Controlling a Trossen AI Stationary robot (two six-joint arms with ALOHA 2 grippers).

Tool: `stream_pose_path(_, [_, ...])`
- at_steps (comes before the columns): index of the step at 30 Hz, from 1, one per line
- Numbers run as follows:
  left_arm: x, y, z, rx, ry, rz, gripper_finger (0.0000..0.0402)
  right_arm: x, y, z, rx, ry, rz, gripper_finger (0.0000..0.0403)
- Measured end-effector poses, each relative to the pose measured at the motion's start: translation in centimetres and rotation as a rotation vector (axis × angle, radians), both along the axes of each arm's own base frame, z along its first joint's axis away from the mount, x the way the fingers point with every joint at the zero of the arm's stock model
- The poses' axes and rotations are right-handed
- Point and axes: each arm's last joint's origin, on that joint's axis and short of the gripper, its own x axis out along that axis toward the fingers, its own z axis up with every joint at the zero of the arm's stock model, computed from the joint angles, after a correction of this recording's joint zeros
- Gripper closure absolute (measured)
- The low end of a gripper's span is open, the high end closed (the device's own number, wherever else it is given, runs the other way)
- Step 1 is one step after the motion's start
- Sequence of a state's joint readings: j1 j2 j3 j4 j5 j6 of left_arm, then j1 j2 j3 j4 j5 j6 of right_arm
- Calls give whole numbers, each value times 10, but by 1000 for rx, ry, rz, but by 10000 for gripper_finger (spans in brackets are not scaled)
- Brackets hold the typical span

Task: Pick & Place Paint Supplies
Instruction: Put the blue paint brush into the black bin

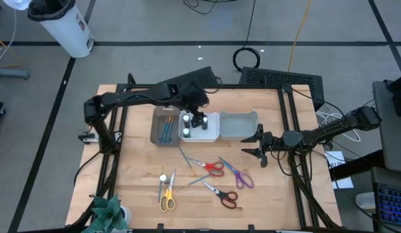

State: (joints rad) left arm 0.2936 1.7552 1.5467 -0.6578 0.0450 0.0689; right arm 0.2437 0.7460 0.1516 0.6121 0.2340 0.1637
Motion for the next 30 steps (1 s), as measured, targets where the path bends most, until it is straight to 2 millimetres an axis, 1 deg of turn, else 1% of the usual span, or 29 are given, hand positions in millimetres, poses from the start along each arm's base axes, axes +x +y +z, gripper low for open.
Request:
stream_pose_path(5, [-41,-13,42,18,3,64,98,0,0,0,-1,2,0,232])
stream_pose_path(8, [-70,-27,68,15,-17,61,94,0,0,0,-1,3,0,232])
stream_pose_path(11, [-97,-47,89,11,-79,15,98,0,0,0,-1,3,0,232])
stream_pose_path(14, [-119,-70,98,4,-149,-54,105,0,0,0,-1,2,0,232])
stream_pose_path(17, [-139,-93,94,-3,-233,-134,112,0,0,0,-1,1,0,232])
stream_pose_path(20, [-154,-114,82,-56,-307,-197,117,0,0,0,-1,3,0,232])
stream_pose_path(23, [-168,-133,67,-109,-340,-258,115,0,0,0,-1,3,0,232])
stream_pose_path(27, [-186,-153,51,-130,-414,-361,110,0,0,0,-1,3,0,232])
stream_pose_path(30, [-202,-162,38,-87,-456,-408,115,0,0,0,0,3,0,232])
